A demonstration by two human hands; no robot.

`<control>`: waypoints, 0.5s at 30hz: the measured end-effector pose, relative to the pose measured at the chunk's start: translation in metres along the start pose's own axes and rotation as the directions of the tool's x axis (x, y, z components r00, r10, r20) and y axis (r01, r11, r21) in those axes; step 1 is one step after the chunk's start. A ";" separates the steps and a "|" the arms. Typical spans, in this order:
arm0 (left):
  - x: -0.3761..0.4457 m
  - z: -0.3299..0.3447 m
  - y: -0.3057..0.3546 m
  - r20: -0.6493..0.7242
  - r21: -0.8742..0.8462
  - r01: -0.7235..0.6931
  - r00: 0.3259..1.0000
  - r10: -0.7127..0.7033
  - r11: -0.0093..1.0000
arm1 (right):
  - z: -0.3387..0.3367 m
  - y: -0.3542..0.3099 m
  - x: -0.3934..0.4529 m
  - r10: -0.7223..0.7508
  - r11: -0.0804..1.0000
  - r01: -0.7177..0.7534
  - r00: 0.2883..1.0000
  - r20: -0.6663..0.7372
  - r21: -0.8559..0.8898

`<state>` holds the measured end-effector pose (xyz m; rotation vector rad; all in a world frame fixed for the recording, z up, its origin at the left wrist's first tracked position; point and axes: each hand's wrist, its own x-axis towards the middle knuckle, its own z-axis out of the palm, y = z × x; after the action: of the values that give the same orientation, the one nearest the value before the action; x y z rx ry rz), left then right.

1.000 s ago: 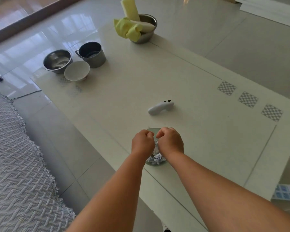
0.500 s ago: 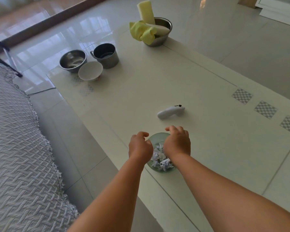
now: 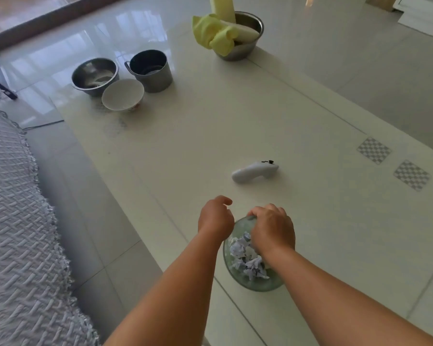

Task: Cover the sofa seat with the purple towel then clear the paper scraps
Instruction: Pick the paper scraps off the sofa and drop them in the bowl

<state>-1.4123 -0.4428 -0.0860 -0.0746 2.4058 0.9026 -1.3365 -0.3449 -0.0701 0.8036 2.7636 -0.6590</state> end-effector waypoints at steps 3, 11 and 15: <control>0.023 0.013 -0.003 0.116 0.129 -0.065 0.992 0.050 0.990 | 0.003 0.005 0.002 -0.013 1.000 0.013 0.999 -0.036 -0.010; 0.039 0.039 -0.027 0.264 0.488 -0.272 0.952 0.156 0.830 | 0.011 0.009 0.005 -0.007 1.000 0.005 0.996 -0.092 -0.022; 0.037 0.031 -0.019 0.114 0.270 -0.225 0.973 0.201 0.936 | 0.012 0.010 0.004 -0.005 1.000 0.003 0.995 -0.102 -0.021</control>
<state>-1.4234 -0.4332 -0.1354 0.3324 2.4679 0.6299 -1.3338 -0.3414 -0.0852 0.8506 2.8583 -0.6049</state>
